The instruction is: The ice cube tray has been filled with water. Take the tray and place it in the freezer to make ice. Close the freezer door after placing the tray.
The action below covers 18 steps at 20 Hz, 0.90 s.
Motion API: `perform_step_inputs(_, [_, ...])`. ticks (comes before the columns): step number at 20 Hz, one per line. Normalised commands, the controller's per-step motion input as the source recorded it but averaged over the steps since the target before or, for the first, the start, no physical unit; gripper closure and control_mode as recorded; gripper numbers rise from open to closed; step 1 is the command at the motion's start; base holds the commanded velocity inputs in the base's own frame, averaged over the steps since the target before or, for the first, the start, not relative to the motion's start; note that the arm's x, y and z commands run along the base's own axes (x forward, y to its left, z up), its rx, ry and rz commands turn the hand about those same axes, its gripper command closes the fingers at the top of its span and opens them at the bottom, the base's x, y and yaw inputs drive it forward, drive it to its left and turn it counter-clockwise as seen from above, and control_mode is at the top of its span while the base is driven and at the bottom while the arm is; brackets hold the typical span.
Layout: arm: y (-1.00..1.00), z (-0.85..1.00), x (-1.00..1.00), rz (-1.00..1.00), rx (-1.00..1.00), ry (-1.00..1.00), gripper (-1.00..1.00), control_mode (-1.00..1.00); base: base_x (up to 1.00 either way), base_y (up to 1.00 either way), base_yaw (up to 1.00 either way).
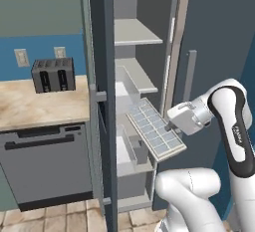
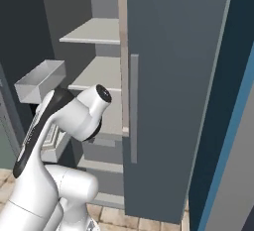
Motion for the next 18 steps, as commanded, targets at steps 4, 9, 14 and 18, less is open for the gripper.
perform_step_inputs(4, [0.0, 0.0, 0.0, 0.0, 0.0, 0.0, 1.0, 1.0, 0.01, 0.07, -0.04])
perform_step_inputs(9, [0.0, 0.0, 0.0, 0.0, 0.0, 0.0, 1.0, 1.0, 0.0, -0.31, -0.05])
perform_step_inputs(14, [0.0, 0.0, 0.0, 0.0, 0.0, 0.0, 1.0, 1.0, 0.0, -0.32, -0.04])
perform_step_inputs(18, [0.0, 0.06, 0.03, -0.02, -0.01, -0.01, 1.0, -1.0, 0.0, -0.05, -0.02])
